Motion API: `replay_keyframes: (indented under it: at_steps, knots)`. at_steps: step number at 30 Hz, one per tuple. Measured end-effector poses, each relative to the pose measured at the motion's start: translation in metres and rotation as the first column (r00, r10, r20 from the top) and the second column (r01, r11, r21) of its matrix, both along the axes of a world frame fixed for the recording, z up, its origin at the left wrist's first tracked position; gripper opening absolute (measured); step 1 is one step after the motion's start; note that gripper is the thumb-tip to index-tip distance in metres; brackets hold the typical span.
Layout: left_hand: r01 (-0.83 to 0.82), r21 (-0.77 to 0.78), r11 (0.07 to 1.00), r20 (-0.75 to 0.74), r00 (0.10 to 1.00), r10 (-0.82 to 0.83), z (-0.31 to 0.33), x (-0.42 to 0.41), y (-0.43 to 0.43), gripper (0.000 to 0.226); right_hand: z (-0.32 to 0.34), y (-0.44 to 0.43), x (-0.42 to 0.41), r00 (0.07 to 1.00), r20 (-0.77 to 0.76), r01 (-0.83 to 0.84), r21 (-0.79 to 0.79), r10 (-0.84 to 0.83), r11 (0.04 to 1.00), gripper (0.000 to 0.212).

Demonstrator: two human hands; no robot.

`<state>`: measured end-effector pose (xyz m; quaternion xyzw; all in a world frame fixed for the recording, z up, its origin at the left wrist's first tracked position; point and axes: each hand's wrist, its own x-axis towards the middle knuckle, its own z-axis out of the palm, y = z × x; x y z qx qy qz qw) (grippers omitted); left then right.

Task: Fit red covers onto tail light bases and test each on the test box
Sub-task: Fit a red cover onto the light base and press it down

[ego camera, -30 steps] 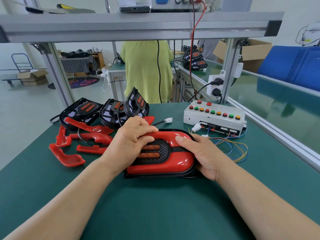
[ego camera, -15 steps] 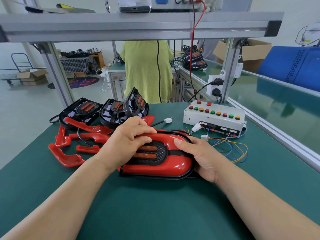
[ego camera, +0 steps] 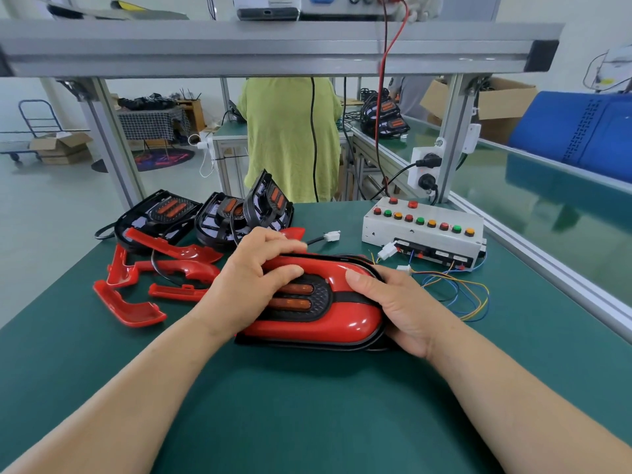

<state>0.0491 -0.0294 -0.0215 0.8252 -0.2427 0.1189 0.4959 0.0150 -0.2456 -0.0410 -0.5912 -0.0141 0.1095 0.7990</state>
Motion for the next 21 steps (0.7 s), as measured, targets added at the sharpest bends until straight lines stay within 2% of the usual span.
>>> replay_keyframes:
  at_steps: [2,4,5,7,9,12,16,21]
  knots:
    - [-0.091,0.078,0.993,-0.027,0.995,0.093,0.003,0.007,0.008,0.032,0.001,-0.005,0.001,1.0,-0.001,0.002,-0.002,-0.002,1.0,0.048]
    - [-0.147,0.044,0.988,-0.168,0.974,0.152,0.008,0.01,0.02,0.022,0.001,-0.01,0.001,1.0,-0.007,0.006,-0.012,-0.006,1.0,0.048]
    - [-0.137,-0.008,0.991,-0.268,0.955,0.13,0.01,0.011,0.026,0.022,0.001,-0.011,0.001,1.0,-0.007,0.007,-0.02,-0.008,1.0,0.049]
    - [-0.035,-0.088,0.995,-0.434,0.901,-0.007,0.01,0.01,0.034,0.045,0.0,-0.012,0.002,1.0,-0.004,0.007,-0.029,-0.007,1.0,0.05]
    - [0.049,-0.152,0.987,-0.535,0.836,-0.124,0.009,0.007,0.033,0.055,0.001,-0.011,0.002,1.0,0.0,0.007,-0.025,-0.007,1.0,0.051]
    - [0.005,-0.283,0.959,-0.644,0.74,-0.194,0.008,0.007,0.03,0.061,0.002,-0.011,0.002,1.0,0.0,0.006,-0.027,-0.006,1.0,0.052]
    - [0.015,-0.393,0.92,-0.723,0.613,-0.318,0.007,0.007,0.028,0.06,0.002,-0.012,0.0,1.0,0.005,-0.004,-0.029,0.004,1.0,0.046]
    - [-0.009,-0.526,0.851,-0.72,0.536,-0.44,0.009,0.003,0.023,0.055,0.002,-0.01,0.0,1.0,0.014,-0.013,-0.033,0.013,0.999,0.043]
